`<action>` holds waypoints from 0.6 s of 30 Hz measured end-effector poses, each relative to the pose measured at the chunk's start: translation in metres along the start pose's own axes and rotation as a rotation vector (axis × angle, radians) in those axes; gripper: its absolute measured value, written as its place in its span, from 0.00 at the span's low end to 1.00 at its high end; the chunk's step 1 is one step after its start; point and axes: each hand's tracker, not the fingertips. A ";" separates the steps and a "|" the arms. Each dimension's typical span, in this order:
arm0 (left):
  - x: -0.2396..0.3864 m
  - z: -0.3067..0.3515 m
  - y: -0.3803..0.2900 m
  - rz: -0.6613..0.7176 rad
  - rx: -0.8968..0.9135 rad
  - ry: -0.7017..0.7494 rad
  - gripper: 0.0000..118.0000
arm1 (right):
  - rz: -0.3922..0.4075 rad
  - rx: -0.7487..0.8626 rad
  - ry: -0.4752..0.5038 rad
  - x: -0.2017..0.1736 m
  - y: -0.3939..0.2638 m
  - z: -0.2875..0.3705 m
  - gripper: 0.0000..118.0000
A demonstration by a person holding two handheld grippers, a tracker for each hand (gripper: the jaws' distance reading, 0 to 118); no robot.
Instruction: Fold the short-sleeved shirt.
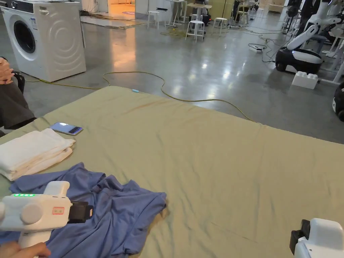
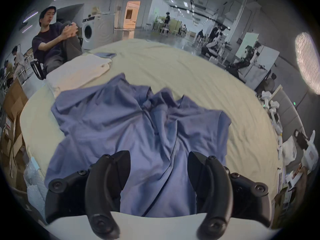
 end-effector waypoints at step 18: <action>0.028 -0.073 -0.023 -0.244 -0.124 0.192 0.07 | 0.025 -0.072 -0.004 -0.005 -0.014 -0.006 0.01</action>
